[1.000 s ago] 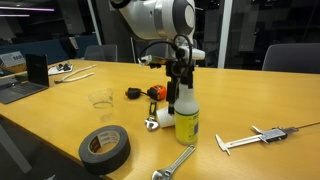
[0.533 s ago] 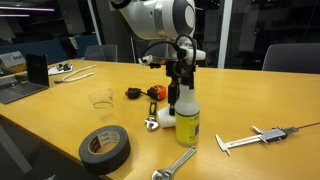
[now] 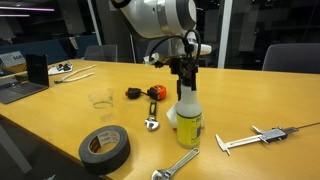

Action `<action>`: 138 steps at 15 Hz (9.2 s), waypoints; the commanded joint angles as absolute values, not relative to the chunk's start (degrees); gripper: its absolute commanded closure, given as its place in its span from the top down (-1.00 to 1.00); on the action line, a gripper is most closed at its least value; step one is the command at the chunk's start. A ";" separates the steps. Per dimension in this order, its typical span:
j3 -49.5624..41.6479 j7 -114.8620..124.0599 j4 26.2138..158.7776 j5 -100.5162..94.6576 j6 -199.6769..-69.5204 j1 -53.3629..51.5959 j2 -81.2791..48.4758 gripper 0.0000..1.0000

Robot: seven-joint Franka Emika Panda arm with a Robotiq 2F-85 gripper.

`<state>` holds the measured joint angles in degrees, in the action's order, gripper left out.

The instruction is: Put the white cup upright

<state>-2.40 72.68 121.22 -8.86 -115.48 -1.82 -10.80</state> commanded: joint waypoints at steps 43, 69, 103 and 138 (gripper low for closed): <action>-4.03 112.00 82.96 -54.00 -97.68 -9.98 -41.37 -0.95; -5.36 112.77 82.19 -51.15 -99.93 -9.60 -43.21 -0.92; -2.70 111.07 81.02 -46.59 -97.25 -9.10 -43.75 1.00; 2.06 18.18 118.34 -9.99 -84.09 -3.74 25.45 1.00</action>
